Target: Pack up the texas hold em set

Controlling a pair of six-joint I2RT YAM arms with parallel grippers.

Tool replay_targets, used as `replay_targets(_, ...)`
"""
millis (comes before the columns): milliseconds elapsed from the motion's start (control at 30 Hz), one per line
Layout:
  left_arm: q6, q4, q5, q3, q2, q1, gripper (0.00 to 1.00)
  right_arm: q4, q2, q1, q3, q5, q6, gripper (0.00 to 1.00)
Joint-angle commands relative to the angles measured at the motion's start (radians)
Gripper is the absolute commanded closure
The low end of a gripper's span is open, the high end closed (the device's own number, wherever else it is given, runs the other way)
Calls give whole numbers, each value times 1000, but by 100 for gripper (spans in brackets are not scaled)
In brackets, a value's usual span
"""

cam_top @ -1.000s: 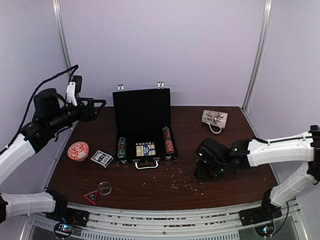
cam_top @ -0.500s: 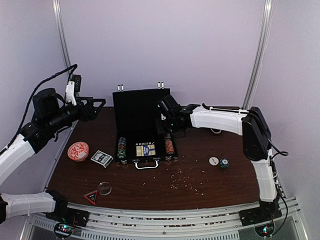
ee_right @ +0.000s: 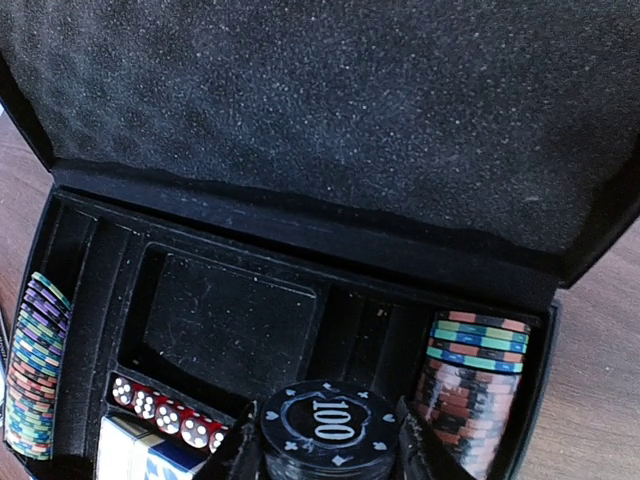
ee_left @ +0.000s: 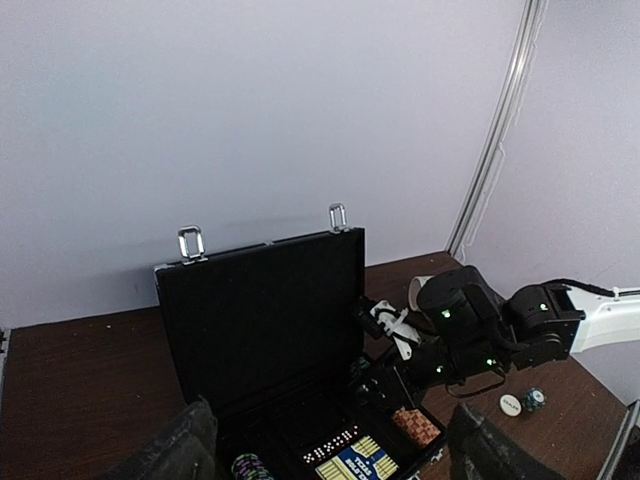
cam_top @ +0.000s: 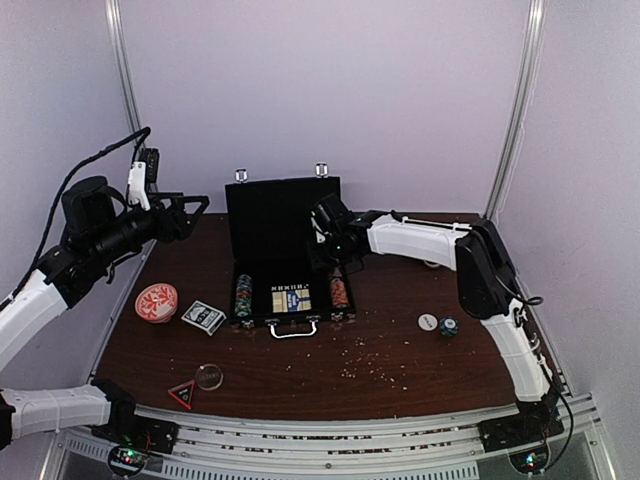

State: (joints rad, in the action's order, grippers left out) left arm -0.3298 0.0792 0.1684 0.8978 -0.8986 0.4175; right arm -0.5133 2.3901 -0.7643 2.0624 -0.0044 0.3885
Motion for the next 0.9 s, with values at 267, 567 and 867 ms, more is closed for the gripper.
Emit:
replay_targets(267,15,-33,-15,26,1,-7,18,-10,45,25,45,-72,-25,52)
replay_targets(567,20,-32,-17,25,-14,-6,18,8,3,25,54,-69,-47,41)
replay_targets(867,21,-32,-24,23,-19,-7,18,48,-238,-6,-198,-16,-122,41)
